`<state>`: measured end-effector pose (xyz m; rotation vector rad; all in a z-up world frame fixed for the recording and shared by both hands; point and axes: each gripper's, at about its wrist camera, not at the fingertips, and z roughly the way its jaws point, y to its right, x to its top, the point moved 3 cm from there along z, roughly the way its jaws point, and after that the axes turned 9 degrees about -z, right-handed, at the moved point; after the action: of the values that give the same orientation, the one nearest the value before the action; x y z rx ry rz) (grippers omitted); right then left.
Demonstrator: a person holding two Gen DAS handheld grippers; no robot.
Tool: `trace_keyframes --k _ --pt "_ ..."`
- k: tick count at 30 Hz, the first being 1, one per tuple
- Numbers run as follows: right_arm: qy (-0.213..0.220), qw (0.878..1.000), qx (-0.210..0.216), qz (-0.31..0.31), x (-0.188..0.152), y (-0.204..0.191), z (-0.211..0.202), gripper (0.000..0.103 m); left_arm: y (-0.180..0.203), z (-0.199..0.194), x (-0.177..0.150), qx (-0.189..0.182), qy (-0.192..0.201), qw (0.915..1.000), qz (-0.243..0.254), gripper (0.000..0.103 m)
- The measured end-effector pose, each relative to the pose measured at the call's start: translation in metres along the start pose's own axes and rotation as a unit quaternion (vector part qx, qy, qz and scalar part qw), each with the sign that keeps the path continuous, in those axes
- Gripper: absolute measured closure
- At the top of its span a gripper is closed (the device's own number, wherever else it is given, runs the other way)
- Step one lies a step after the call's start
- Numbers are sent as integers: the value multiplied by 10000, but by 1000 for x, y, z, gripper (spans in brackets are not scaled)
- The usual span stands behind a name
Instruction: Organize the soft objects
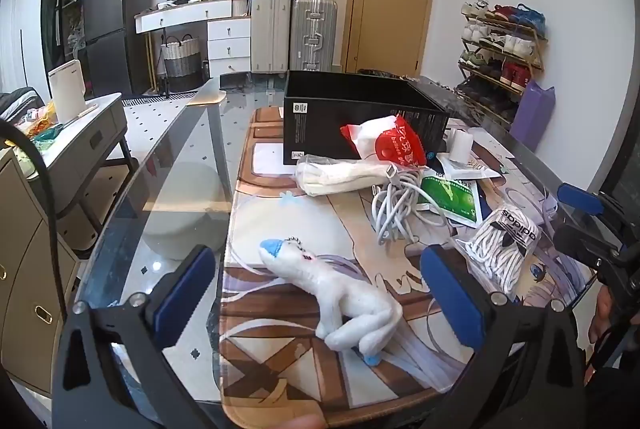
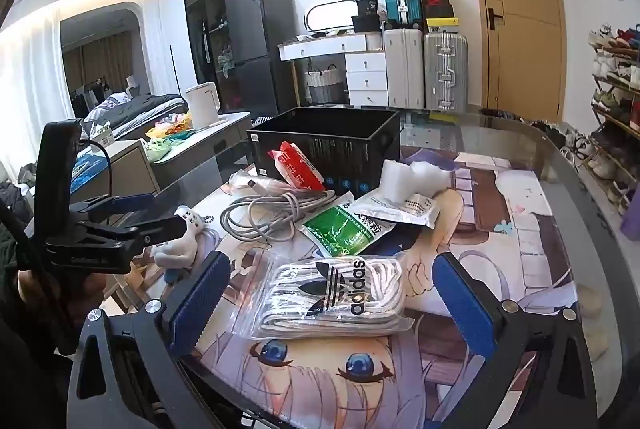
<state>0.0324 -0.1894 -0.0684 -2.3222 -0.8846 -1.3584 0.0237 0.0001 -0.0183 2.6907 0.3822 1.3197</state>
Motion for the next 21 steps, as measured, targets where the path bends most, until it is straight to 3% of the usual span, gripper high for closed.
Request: trace_keyframes --k 6,7,21 --pt "134 9998 20 -164 1 -3 0 0 0 -1 5 -35 11 10000 -12 0" --pt "154 9997 1 -213 0 -6 -1 0 0 -5 1 -61 165 9998 -38 0" --pt "467 9985 18 -297 1 -9 -9 0 17 -14 2 -163 482 9986 111 0"
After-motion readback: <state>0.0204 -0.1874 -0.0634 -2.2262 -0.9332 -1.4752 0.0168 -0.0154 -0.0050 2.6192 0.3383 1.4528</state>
